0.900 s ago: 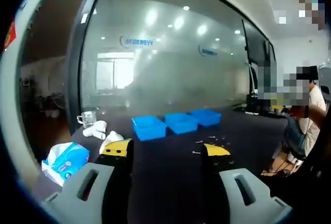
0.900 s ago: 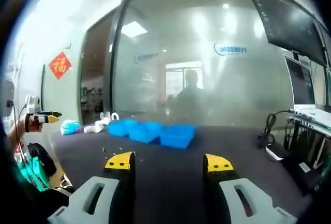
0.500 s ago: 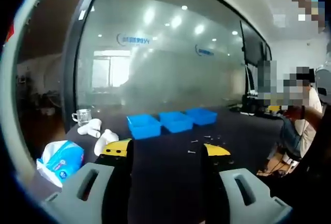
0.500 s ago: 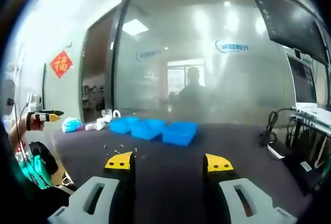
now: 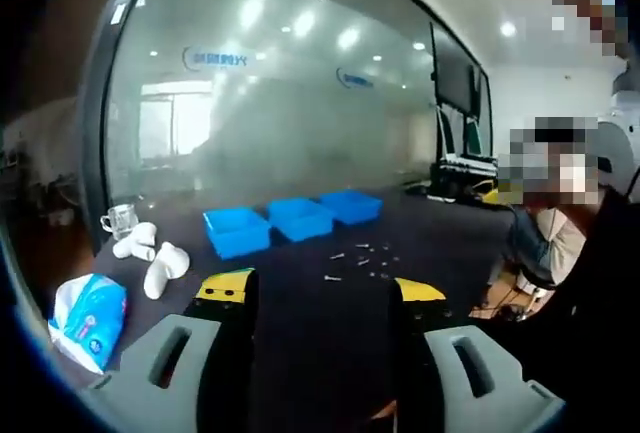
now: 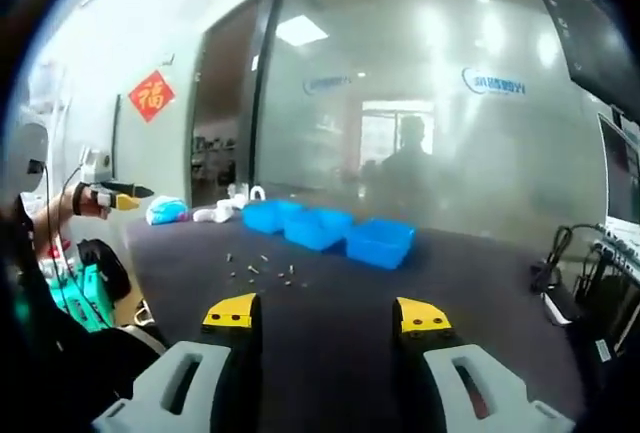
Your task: Sort the screws, nuts, and washers into the corresponding bins
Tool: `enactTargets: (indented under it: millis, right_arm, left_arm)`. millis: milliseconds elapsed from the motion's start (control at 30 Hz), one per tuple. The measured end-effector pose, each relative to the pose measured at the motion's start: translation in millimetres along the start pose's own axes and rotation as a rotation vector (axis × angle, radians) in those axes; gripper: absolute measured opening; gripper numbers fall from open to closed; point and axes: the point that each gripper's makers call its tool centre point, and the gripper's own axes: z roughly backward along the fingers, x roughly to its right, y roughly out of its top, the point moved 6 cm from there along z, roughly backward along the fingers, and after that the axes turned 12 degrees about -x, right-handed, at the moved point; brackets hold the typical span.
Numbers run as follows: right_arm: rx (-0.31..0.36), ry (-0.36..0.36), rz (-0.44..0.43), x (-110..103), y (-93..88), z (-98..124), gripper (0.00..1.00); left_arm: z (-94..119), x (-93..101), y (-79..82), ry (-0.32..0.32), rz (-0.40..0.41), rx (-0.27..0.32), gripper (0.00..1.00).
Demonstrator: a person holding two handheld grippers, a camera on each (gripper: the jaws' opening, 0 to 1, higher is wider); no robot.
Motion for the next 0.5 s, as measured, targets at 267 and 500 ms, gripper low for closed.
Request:
enactTargets:
  millis: [267,500]
  right_arm:
    - [-0.054,0.119,0.041,-7,1.8,-3,0.48]
    - [-0.06,0.158,0.046,-6,8.2,-2,0.47]
  left_arm:
    - [1,-2.5,7.4,-0.03,-0.04,-0.029,0.51]
    - [1,2.4,11.7,-0.047,-0.049,-0.022,0.51]
